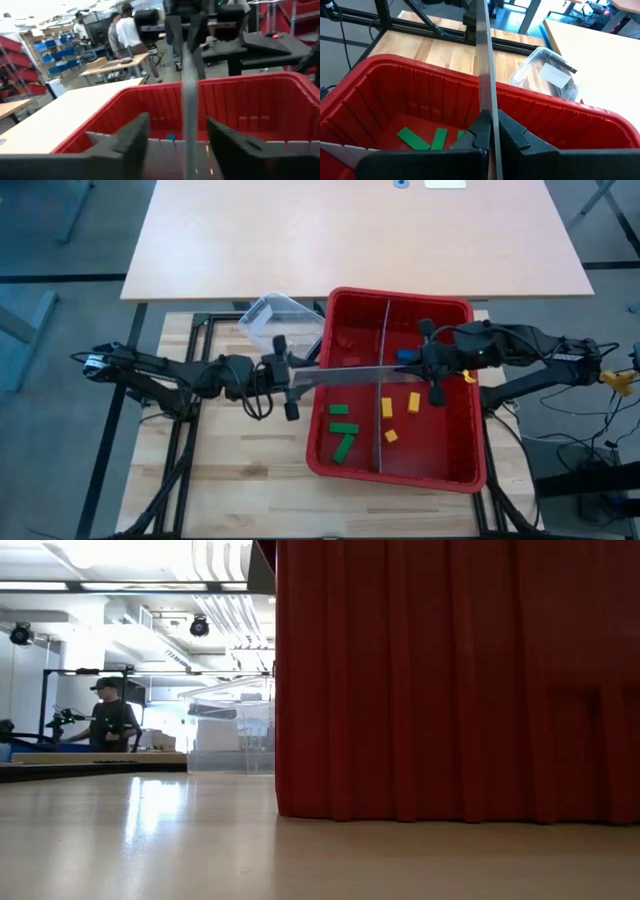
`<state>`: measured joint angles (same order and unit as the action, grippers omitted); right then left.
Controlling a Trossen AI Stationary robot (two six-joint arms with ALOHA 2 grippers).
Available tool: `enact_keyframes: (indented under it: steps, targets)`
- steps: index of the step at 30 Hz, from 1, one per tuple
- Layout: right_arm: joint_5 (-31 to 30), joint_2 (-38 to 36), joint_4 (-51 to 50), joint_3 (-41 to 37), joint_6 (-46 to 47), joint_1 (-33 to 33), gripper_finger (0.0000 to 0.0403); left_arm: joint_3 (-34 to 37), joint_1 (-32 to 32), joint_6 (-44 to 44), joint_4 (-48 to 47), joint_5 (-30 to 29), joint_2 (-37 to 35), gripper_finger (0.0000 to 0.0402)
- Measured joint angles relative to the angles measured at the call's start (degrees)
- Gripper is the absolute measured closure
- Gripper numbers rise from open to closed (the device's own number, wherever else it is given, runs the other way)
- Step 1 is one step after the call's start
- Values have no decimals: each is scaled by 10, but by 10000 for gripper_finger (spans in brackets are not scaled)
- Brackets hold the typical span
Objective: Sort blocks
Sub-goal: Remove the bin divider from the red bin
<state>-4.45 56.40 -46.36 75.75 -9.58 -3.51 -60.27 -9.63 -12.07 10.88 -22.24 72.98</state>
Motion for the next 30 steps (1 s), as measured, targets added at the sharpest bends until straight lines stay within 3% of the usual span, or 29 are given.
enact_keyframes:
  steps: [4, 6, 23, 30]
  targets:
    - [0, 2, 0, 0, 0, 0, 403, 0, 0, -8, 7, 9, 1, 369]
    - [0, 3, 0, 0, 1, 0, 403, 0, 0, -15, 7, 10, 1, 391]
    - [4, 3, 6, 2, 6, 0, 402, 0, -1, -32, 6, -1, -5, 401]
    - [4, 2, 4, 8, 10, 0, 363, 0, -1, -35, 6, -6, -25, 401]
